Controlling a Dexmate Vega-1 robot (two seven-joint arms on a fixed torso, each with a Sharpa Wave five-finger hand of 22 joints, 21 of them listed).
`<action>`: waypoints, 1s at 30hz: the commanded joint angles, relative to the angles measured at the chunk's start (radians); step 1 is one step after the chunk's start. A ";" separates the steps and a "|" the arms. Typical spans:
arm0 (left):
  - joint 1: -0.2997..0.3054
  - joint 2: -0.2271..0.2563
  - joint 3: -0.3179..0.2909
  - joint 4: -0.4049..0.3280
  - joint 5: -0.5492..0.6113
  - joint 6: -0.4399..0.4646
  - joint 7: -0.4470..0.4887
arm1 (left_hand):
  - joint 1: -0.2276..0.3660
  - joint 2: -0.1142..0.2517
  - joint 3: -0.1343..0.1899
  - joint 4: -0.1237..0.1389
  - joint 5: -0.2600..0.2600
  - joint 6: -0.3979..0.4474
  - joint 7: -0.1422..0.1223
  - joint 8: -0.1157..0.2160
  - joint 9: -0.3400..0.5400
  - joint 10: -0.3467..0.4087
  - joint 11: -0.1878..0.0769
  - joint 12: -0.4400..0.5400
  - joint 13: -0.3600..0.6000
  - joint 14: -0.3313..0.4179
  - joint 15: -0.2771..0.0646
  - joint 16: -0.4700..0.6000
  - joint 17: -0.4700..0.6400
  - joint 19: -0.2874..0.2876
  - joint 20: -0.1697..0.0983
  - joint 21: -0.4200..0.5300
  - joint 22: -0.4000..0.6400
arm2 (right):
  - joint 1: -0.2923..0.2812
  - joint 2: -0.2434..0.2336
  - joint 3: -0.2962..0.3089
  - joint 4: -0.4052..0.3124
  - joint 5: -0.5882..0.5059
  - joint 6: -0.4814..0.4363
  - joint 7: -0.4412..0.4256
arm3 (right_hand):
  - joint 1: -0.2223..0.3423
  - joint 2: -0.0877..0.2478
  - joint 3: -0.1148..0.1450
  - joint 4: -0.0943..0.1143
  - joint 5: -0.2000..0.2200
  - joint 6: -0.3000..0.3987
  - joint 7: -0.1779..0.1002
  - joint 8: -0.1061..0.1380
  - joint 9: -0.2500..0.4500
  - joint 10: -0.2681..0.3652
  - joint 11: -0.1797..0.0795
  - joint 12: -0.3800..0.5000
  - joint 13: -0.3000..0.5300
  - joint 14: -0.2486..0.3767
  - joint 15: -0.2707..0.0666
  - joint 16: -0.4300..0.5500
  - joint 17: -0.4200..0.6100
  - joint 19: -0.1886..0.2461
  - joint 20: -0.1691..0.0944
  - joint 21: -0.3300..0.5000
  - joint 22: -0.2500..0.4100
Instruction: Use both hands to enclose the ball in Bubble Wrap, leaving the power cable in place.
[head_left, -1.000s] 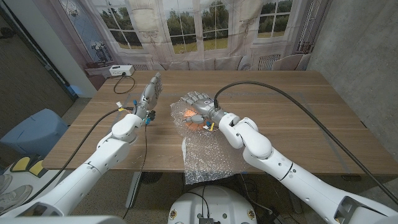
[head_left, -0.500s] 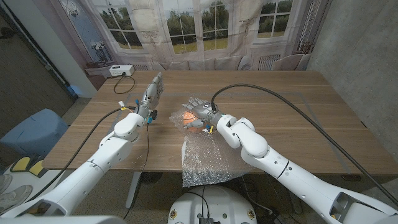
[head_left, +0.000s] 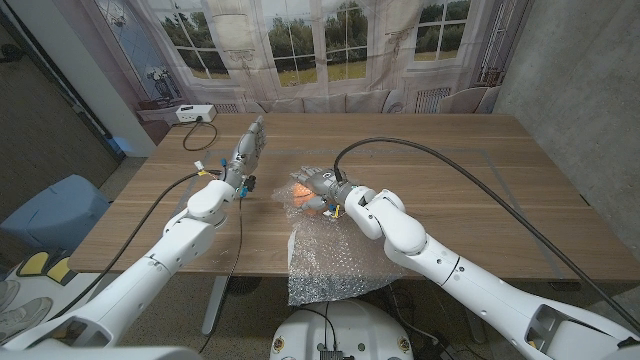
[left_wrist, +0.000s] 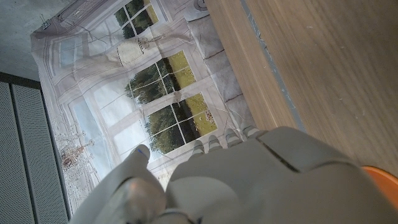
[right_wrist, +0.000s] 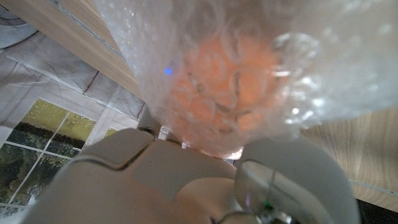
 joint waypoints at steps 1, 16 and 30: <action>-0.009 -0.006 0.007 0.005 0.005 0.004 0.001 | 0.003 0.009 -0.001 -0.001 0.007 -0.213 0.005 -0.002 0.003 -0.251 0.005 -0.004 0.002 -0.303 0.005 -0.002 0.005 -0.165 0.006 0.001 0.006 | 0.001 0.003 -0.005 0.031 -0.045 -0.039 0.016 | 0.081 0.015 0.027 -0.004 0.011 -0.097 -0.007 0.015 0.006 -0.020 -0.017 0.016 0.001 0.090 -0.024 0.026 0.010 0.095 -0.056 0.021 0.002; -0.016 -0.007 0.010 0.004 0.009 0.009 0.002 | 0.003 0.011 -0.003 0.000 0.008 -0.213 0.005 -0.002 0.003 -0.251 0.005 -0.004 0.002 -0.304 0.005 -0.002 0.005 -0.164 0.004 0.000 0.006 | -0.001 0.020 0.017 0.093 0.017 -0.069 -0.063 | 0.383 0.122 0.155 0.001 -0.024 0.373 -0.004 0.167 0.051 0.518 -0.006 0.169 0.021 0.716 -0.243 0.252 0.130 0.471 -0.352 0.176 0.026; -0.028 -0.014 0.015 0.010 0.014 0.005 -0.002 | 0.004 0.012 -0.006 0.000 0.009 -0.213 0.005 -0.003 0.003 -0.252 0.005 -0.004 0.002 -0.307 0.002 -0.002 0.005 -0.166 0.002 -0.001 0.006 | -0.024 -0.016 0.054 0.048 0.070 -0.061 -0.243 | 0.676 0.095 0.293 -0.027 -0.074 0.511 0.024 0.267 0.119 0.686 0.000 0.268 0.103 0.943 -0.257 0.314 0.314 0.447 -0.391 0.296 0.068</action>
